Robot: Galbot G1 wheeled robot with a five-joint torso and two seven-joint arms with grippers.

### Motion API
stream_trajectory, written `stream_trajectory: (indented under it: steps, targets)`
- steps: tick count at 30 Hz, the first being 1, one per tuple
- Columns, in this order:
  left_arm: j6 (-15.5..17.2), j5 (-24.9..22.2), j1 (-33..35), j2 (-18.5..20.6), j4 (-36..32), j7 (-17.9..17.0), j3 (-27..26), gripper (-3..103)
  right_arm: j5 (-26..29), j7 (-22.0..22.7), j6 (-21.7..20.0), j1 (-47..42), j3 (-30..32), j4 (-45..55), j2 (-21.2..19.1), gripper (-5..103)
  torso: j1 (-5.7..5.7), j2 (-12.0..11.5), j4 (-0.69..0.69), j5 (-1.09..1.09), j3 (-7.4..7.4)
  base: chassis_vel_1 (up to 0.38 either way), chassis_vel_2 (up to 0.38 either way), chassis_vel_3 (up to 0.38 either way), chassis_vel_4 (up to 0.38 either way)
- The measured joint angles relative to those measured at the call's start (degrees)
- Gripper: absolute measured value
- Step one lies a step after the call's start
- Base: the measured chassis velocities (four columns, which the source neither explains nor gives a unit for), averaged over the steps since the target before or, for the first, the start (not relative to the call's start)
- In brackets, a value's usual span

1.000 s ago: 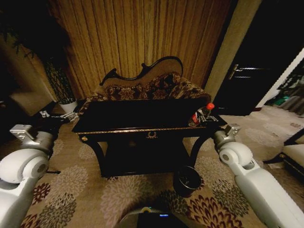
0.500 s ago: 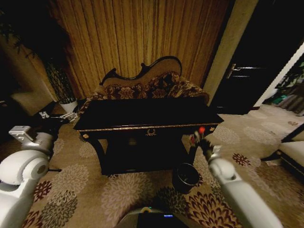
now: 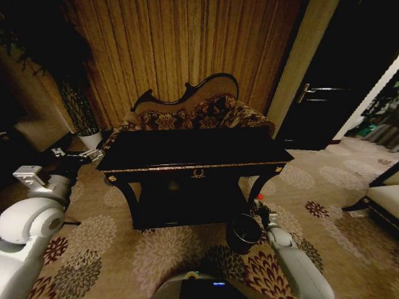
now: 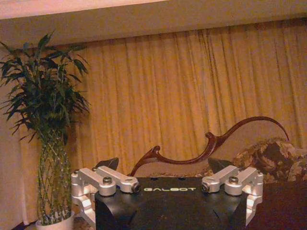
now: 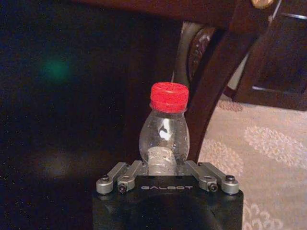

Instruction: Move to the front of the table and place the trash on the table into the trash bin.

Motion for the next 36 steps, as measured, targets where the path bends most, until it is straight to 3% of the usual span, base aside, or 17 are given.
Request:
stream_trajectory:
  steps: [5, 7, 12, 15, 16, 18, 25, 36]
  targets:
    - [0.02, 0.05, 0.41, -0.12, -0.58, 0.00, 0.09, 100, -0.81, -0.73, -0.30, -0.75, 0.50, -1.08, 0.54, 22, 0.00, 0.00, 0.01, 0.00, 0.00, 0.000, 0.000, 0.000, 0.000]
    - [0.02, 0.10, 0.42, -0.12, -0.58, 0.00, 0.10, 100, -1.44, -1.16, -0.77, -1.44, 0.61, -0.70, 0.48, 27, 0.00, 0.00, -0.01, 0.00, 0.00, 0.000, 0.000, 0.000, 0.000]
    - [-0.22, 1.02, 0.51, -0.64, -0.53, 0.02, 0.84, 100, -1.75, -1.48, -1.69, -2.59, 1.34, 0.66, -0.08, 48, -0.01, 0.01, 0.00, 0.01, -0.01, 0.000, 0.000, 0.000, 0.000]
    - [-0.82, 1.22, 0.50, -0.87, -0.65, -0.26, 1.26, 100, -0.91, -1.46, -2.52, -2.70, 1.42, 1.56, -0.55, 54, 0.00, 0.00, -0.01, 0.00, 0.00, 0.000, 0.000, 0.000, 0.000]
    - [-0.94, 1.24, 0.47, -0.91, -0.73, -0.31, 1.32, 100, -0.50, -1.45, -2.93, -2.71, 1.42, 1.96, -0.70, 64, 0.00, 0.00, -0.01, 0.00, 0.00, 0.000, 0.000, 0.000, 0.000]
    - [-0.98, 1.24, 0.44, -0.92, -0.80, -0.34, 1.33, 100, -0.25, -1.44, -3.22, -2.69, 1.42, 2.26, -0.81, 64, 0.00, 0.01, 0.00, 0.01, 0.00, 0.000, 0.000, 0.000, 0.000]
    - [-1.07, 1.24, 0.40, -0.87, -0.93, -0.39, 1.37, 100, -0.15, -1.39, -3.87, -2.54, 1.14, 3.19, -1.00, 96, -0.01, 0.00, 0.00, 0.01, 0.00, 0.000, 0.000, 0.000, 0.000]
    - [-1.09, 1.10, 0.35, -0.66, -0.97, -0.33, 1.26, 100, -0.04, -1.32, -4.53, -2.82, 1.43, 3.93, -1.08, 100, 0.00, 0.00, -0.01, 0.01, 0.00, 0.000, 0.000, 0.000, 0.000]
